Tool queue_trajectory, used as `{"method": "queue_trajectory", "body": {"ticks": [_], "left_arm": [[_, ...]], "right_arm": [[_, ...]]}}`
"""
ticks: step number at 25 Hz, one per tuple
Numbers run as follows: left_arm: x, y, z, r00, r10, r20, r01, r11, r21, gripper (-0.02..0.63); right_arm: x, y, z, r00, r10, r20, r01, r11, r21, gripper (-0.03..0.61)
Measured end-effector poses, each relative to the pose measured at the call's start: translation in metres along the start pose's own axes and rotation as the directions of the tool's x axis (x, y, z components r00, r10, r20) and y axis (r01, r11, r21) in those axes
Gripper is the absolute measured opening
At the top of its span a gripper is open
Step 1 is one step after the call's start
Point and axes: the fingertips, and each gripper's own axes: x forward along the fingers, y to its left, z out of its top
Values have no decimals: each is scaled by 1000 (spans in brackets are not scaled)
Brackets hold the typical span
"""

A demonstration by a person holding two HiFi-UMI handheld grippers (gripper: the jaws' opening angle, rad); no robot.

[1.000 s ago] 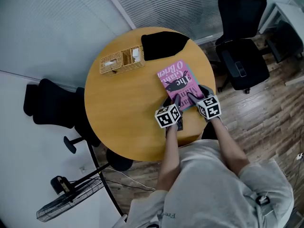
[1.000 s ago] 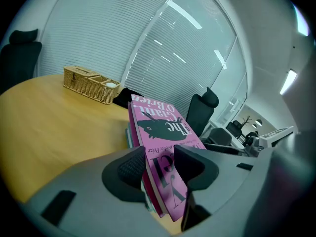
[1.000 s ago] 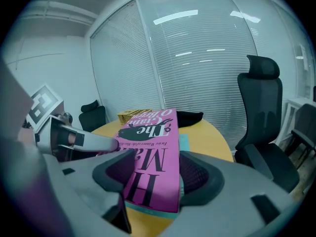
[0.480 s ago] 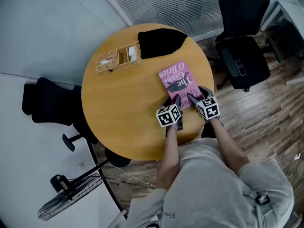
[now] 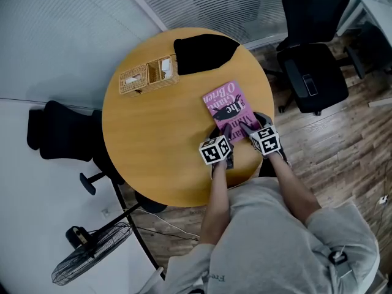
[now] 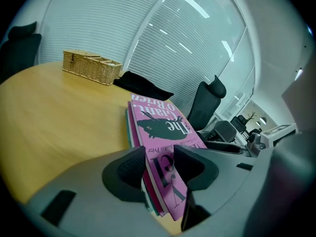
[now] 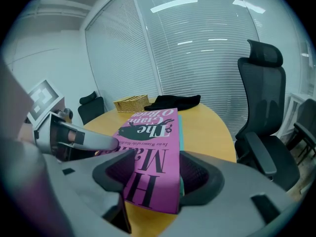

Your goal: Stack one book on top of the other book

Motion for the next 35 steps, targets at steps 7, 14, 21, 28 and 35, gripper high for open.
{"method": "queue_trajectory", "body": {"ticks": [7,14,21,28,35], "left_arm": [[3,0,-1,1000,-15,-5,15,1000,10,198],[-5,4,6,999,-37,30,35,998,50,199],[-36,-4,26,994,-55,98,40,987,153,199],[-72,1,29,987,-104,118,70,963,262,199],[-100,1,20,981,-156,119,111,940,322,199]], "right_arm": [[0,-1,-2,1000,-16,-3,16,1000,11,293],[-1,-2,7,1000,2,31,-1,999,-37,291],[-26,-3,7,998,-19,55,21,999,-26,291],[-36,24,20,996,-37,84,40,998,-38,291],[-55,49,23,990,-61,129,65,998,-19,291]]}}
